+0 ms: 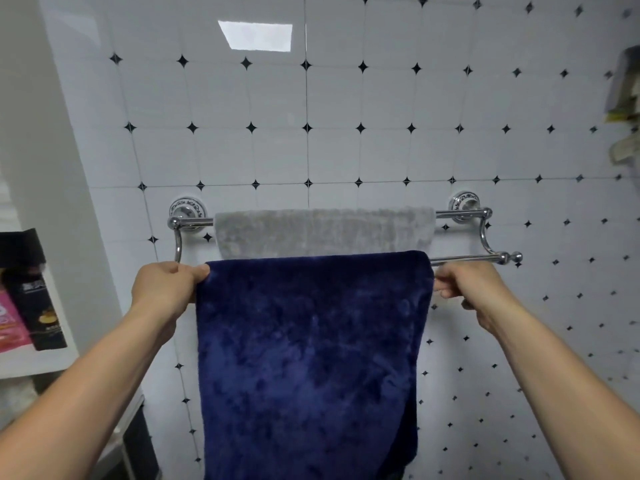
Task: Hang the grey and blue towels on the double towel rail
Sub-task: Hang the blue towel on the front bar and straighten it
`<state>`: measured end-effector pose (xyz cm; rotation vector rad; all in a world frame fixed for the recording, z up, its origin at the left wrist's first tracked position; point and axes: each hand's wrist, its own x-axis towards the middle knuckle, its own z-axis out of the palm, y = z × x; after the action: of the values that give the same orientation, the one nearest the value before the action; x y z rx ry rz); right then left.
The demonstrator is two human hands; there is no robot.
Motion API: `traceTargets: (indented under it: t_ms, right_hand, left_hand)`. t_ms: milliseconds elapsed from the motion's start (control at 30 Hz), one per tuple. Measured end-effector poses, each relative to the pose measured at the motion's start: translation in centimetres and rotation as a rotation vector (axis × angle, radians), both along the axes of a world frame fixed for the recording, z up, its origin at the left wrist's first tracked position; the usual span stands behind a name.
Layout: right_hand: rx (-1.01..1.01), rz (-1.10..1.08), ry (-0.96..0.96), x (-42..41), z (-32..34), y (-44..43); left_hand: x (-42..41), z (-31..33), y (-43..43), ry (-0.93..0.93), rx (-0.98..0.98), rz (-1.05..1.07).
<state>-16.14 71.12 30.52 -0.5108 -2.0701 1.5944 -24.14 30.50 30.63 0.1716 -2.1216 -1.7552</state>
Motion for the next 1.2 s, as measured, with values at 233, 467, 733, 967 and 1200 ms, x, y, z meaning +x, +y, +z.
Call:
traceTargets:
  t_ms: [233, 467, 733, 967, 1200]
  right_hand:
    - [0.100, 0.044, -0.010, -1.2, 1.0, -1.6]
    - [-0.153, 0.100, -0.012, -2.3, 3.6, 0.3]
    - [0.454, 0.048, -0.312, -3.1, 5.4, 2.0]
    - [0.438, 0.148, -0.172, -2.7, 4.5, 0.8]
    - [0.077, 0.219, -0.039, -2.5, 3.9, 0.6]
  left_hand:
    - [0.1, 0.8, 0.7, -0.018, -0.249, 0.092]
    - [-0.2, 1.9, 0.9, 0.059, -0.391, 0.112]
    - [0.4, 0.1, 1.1, 0.009, -0.464, 0.045]
    - [0.4, -0.6, 0.7, 0.007, -0.330, -0.034]
    - [0.6, -0.2, 1.6, 0.039, -0.155, -0.003]
